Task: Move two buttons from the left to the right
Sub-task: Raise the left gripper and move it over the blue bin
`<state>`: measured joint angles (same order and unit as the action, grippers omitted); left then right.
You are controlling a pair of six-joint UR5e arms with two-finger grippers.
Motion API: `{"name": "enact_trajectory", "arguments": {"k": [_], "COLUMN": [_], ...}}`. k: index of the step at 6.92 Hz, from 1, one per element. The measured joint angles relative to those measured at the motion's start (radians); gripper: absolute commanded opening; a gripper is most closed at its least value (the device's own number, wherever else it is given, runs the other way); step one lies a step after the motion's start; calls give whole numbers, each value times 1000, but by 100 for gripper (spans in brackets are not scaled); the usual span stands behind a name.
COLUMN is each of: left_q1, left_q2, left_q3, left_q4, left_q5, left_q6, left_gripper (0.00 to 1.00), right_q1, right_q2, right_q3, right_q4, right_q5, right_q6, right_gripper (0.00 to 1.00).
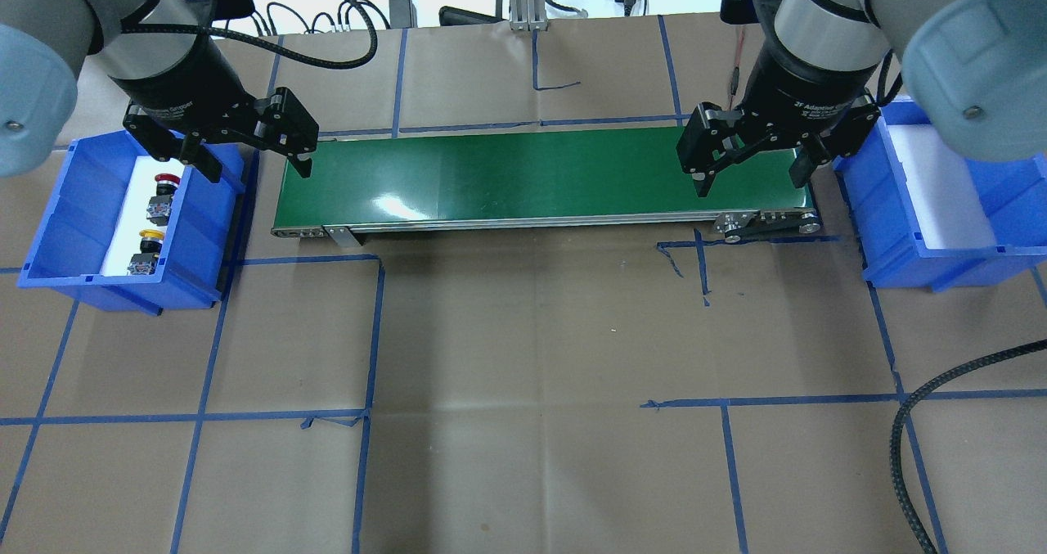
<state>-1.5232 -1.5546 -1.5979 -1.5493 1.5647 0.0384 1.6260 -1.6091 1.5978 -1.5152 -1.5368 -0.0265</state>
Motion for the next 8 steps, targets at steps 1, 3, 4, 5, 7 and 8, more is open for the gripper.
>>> {"name": "enact_trajectory", "arguments": {"k": [1, 3, 4, 5, 7, 8], "left_q1": [0, 0, 0, 0, 22, 56], "left_q2": [0, 0, 0, 0, -1, -2], "left_q3": [0, -4, -5, -6, 4, 8], "left_q4": [0, 0, 0, 2, 8, 12], "left_q5": [0, 0, 1, 2, 6, 6], "left_q6": [0, 0, 0, 1, 39, 83], "left_gripper": [100, 100, 100, 100, 100, 100], "right_q1": [0, -1, -2, -3, -3, -4], "right_q2": [0, 0, 0, 0, 0, 0], "right_q3": [0, 1, 1, 1, 1, 1], "right_q4": [0, 0, 0, 0, 0, -1], "right_q5": [0, 0, 0, 0, 0, 0], "right_q6": [0, -1, -1, -1, -1, -1], "right_gripper": [100, 100, 100, 100, 100, 100]}}
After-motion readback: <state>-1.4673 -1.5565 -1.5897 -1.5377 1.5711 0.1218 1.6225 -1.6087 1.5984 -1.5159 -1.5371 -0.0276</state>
